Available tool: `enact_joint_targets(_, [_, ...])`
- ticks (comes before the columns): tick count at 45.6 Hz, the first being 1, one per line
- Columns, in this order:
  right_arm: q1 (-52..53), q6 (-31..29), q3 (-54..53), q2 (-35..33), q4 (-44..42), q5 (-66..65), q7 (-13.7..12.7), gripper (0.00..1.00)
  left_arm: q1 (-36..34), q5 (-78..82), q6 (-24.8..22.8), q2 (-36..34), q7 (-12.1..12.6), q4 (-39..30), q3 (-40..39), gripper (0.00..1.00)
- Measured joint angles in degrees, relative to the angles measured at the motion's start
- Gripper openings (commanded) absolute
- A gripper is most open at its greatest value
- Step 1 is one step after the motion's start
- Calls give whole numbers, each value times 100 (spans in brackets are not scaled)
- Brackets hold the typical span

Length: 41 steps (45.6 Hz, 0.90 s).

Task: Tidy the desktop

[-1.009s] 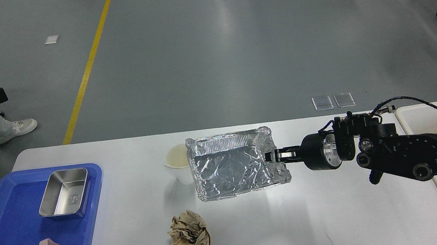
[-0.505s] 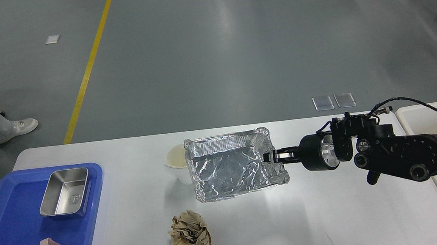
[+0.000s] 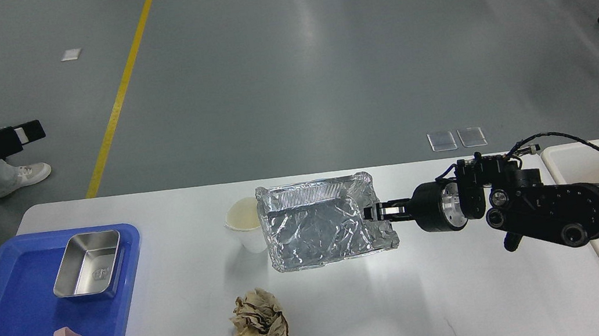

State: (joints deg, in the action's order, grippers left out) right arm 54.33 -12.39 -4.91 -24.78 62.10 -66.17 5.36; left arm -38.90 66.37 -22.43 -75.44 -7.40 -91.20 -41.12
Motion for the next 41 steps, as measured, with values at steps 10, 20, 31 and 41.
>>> enact_joint_targets(10, [-1, 6, -2, 51, -30, 0, 0, 0, -191, 117, -15, 1069, 261, 720, 771, 96])
enact_joint_targets(20, [-34, 60, -11, 78, -77, 16, 0, 0, -817, 217, 130, 2198, 564, 1498, 1806, 96])
enact_joint_targets(31, [-107, 100, -19, 79, -89, 16, 0, 0, -1501, 228, 573, 3300, 699, 2247, 2893, 96])
enact_joint_targets(41, [-143, 106, -20, 80, -192, 15, 0, 0, -2169, 246, 1005, 4274, 950, 2796, 4201, 95])
